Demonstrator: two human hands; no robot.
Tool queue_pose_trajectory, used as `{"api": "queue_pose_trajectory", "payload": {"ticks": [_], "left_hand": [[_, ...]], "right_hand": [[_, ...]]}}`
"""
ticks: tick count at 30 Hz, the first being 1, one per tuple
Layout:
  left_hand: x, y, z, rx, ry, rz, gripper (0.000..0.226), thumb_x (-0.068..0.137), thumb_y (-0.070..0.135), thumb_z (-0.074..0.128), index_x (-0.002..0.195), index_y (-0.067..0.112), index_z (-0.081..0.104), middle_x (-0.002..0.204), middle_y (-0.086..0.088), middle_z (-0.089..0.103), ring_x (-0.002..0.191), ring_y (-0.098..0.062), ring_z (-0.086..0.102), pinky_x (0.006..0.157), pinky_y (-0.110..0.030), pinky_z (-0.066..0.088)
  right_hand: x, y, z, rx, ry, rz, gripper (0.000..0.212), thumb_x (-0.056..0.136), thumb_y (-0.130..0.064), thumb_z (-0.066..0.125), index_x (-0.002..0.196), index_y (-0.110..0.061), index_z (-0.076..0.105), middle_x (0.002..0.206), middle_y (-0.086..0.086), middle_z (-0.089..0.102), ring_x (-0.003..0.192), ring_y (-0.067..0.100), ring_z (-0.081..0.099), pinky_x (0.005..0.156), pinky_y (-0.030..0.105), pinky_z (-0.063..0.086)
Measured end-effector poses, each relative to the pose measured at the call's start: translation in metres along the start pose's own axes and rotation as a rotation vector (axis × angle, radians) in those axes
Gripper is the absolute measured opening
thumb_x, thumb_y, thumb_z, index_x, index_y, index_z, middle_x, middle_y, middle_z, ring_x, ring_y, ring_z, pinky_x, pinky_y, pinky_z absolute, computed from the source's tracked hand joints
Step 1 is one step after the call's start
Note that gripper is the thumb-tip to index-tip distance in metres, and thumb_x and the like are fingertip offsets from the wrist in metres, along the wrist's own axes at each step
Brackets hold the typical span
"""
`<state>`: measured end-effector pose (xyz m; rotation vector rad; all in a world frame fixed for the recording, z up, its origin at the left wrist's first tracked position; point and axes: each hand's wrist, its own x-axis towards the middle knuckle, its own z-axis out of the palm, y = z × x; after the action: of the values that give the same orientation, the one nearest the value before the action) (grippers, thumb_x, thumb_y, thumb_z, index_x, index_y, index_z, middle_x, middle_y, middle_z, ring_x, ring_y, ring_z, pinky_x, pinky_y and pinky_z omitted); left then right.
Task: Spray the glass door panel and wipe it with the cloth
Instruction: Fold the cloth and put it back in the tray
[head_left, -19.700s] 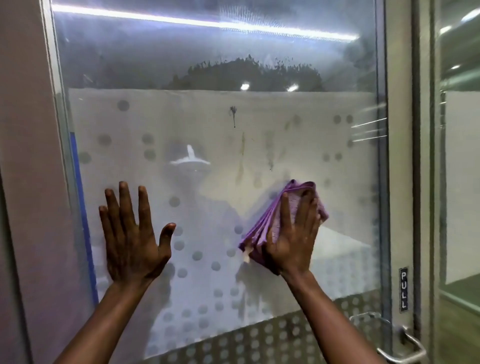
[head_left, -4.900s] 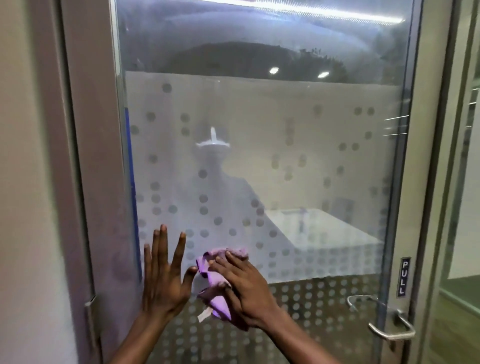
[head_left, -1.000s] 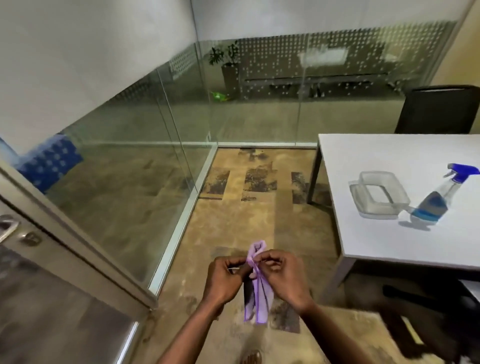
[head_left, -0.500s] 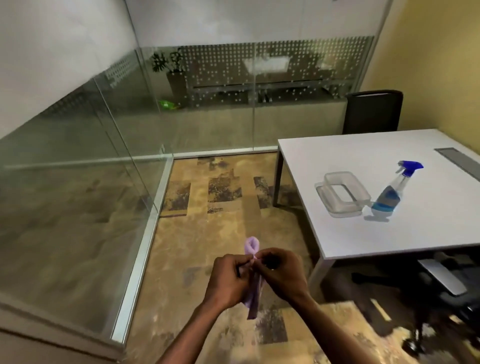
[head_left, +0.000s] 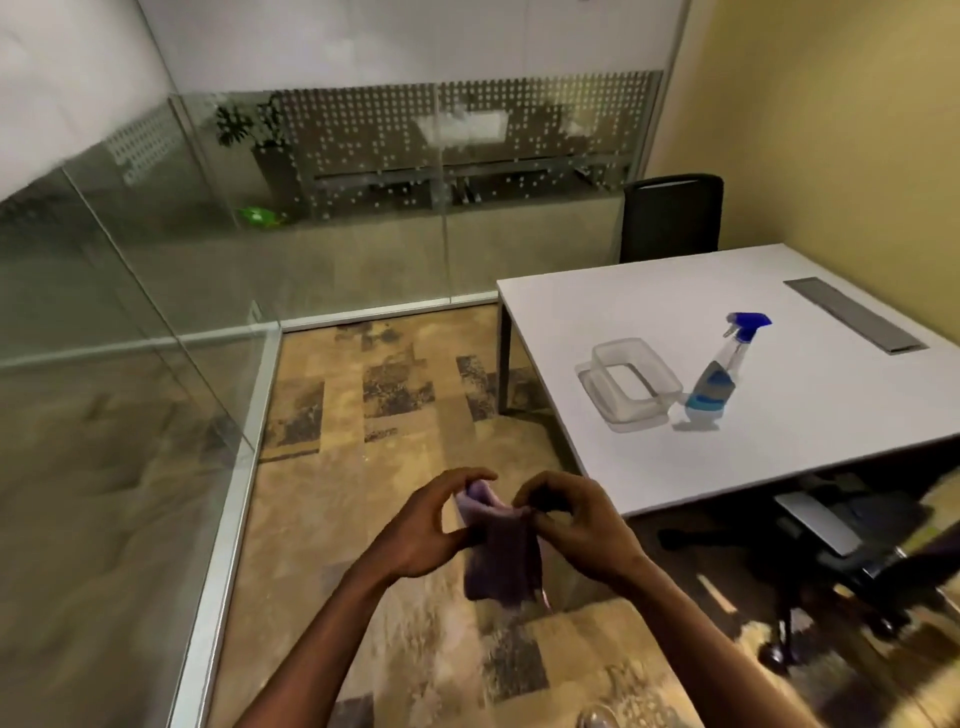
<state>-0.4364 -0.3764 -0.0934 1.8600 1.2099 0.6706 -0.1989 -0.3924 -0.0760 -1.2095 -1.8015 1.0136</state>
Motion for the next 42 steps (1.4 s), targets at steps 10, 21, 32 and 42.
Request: {"api": "queue_pose_trajectory", "payload": {"ticks": [10,21,32,42], "left_hand": [[0.092,0.031,0.027,-0.267,0.119,-0.041,0.049,0.077,0.018,0.089,0.119,0.028,0.065,0.091,-0.016,0.066,0.076,-0.027,0.066,0.073,-0.041,0.058],[0.199,0.12,0.075,-0.471,0.229,-0.007,0.056,0.075,0.014,0.084,0.127,0.029,0.069,0.096,-0.004,0.068,0.091,-0.017,0.072,0.08,-0.029,0.06],[0.236,0.087,0.133,-0.93,0.259,-0.298,0.089,0.057,0.035,0.098,0.131,-0.001,0.064,0.132,-0.024,0.067,0.122,-0.029,0.065,0.098,-0.029,0.058],[0.256,0.043,0.165,-1.205,0.036,-0.385,0.081,0.073,0.007,0.089,0.145,0.013,0.053,0.143,-0.019,0.06,0.125,-0.03,0.064,0.097,-0.041,0.059]], "right_hand": [[0.035,0.071,-0.095,0.22,0.198,0.12,0.045,0.09,0.014,0.056,0.08,-0.025,0.075,0.082,-0.003,0.074,0.081,0.017,0.069,0.079,0.051,0.061],[0.079,0.112,-0.211,0.496,-0.015,0.186,0.073,0.08,-0.009,0.085,0.143,-0.031,0.055,0.126,-0.002,0.072,0.11,0.026,0.072,0.092,0.038,0.062],[0.098,0.148,-0.218,0.482,0.068,0.226,0.009,0.098,-0.033,0.067,0.104,-0.036,0.072,0.104,-0.014,0.078,0.107,0.018,0.074,0.085,0.031,0.063],[0.135,0.185,-0.214,0.805,-0.056,0.437,0.051,0.092,-0.041,0.071,0.139,-0.025,0.06,0.13,0.005,0.072,0.12,0.025,0.07,0.103,0.045,0.057]]}}
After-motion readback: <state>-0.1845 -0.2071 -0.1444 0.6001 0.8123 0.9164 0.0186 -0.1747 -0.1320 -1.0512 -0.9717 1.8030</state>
